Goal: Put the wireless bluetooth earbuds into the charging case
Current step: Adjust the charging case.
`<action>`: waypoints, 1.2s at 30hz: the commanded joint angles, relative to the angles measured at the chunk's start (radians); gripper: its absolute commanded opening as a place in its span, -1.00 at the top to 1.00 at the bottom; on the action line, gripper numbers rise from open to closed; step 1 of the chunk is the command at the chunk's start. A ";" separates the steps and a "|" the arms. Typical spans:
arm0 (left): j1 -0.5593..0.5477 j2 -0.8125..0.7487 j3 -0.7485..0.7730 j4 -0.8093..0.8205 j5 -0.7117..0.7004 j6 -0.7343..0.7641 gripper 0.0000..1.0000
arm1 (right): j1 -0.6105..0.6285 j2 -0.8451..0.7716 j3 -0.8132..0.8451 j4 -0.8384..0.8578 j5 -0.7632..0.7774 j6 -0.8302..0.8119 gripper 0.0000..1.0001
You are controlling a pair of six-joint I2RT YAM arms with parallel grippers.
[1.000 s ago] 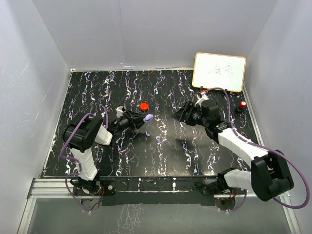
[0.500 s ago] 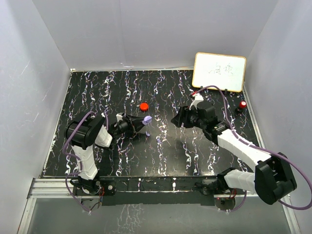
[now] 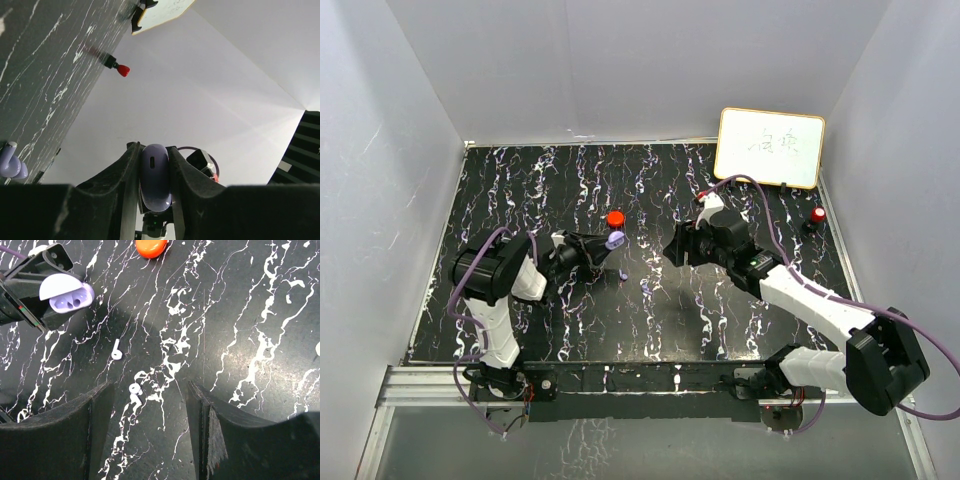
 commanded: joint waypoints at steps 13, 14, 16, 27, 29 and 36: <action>0.036 -0.080 0.083 0.295 0.023 -0.166 1.00 | 0.058 0.025 0.067 0.061 0.026 -0.042 -0.11; 0.036 -0.082 0.087 0.286 0.030 -0.160 1.00 | 0.057 0.027 0.067 0.084 0.012 -0.042 -0.11; 0.036 -0.085 0.094 0.275 0.044 -0.152 1.00 | 0.058 0.035 0.071 0.132 -0.011 -0.035 -0.12; 0.037 -0.156 0.107 0.128 0.108 -0.055 1.00 | 0.065 0.165 0.176 0.294 -0.077 -0.006 -0.21; 0.037 -0.156 0.114 0.129 0.115 -0.056 1.00 | 0.066 0.193 0.197 0.304 -0.083 0.003 -0.22; 0.037 -0.145 0.110 0.160 0.120 -0.080 1.00 | 0.061 0.251 0.171 0.454 -0.142 0.088 -0.22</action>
